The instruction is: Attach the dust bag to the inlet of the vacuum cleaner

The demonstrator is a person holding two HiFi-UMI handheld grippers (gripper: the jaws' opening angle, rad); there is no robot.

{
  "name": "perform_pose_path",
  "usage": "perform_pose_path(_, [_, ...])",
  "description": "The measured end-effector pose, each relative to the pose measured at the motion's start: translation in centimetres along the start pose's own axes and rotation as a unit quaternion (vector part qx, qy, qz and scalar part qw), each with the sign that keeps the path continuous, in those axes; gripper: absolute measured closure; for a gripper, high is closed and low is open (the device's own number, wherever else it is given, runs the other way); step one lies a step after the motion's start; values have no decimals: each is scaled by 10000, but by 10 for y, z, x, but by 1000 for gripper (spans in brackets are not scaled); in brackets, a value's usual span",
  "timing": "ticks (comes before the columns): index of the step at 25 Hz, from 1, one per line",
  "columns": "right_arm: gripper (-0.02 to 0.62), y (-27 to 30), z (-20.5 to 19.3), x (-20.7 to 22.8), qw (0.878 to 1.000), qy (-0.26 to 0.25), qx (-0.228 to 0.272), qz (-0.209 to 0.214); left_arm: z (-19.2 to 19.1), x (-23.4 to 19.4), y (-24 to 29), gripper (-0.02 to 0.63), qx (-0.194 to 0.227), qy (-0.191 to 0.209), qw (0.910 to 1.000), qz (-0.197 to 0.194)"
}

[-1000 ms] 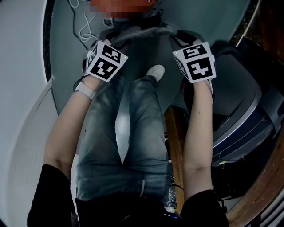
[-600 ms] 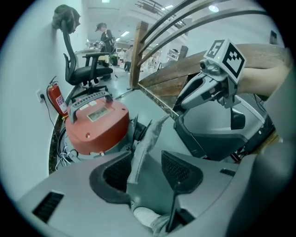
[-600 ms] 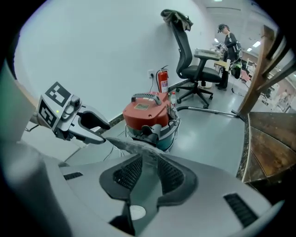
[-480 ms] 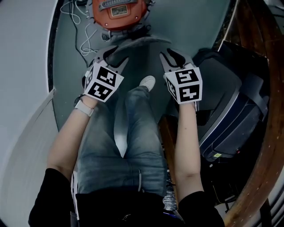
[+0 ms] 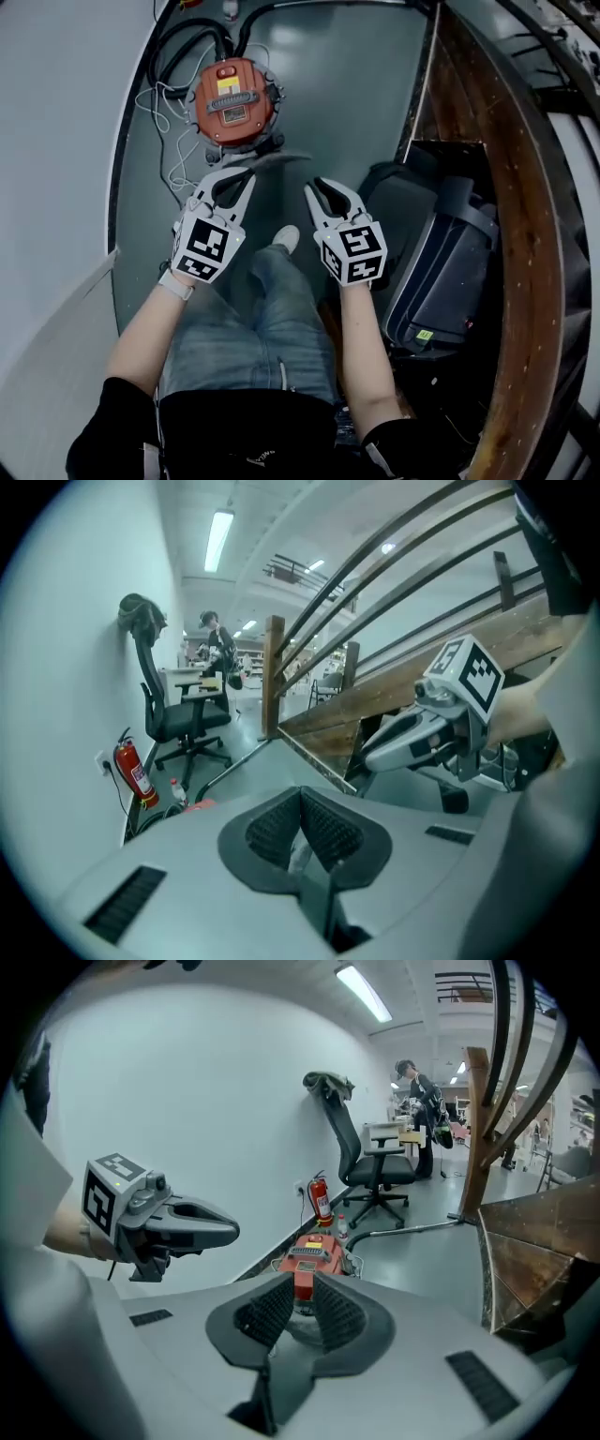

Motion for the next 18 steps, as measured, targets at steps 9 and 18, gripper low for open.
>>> perform_pose_path(9, [532,-110,84,-39,9968,158,787,41,100,39,-90,591,662,175,9968,-406])
perform_pose_path(18, [532,-217,160,-76,9846,210,1726,-207,175,66,-167,591,988,398,9928,-545])
Point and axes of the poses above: the fingertips, and each gripper's own axes: y forward along the fingers, x to its right, z out of its top, the point moved 7 cm from there along -y, backward along the fingers, and after that the axes turned 4 degrees about -y, right-handed, at the moved point
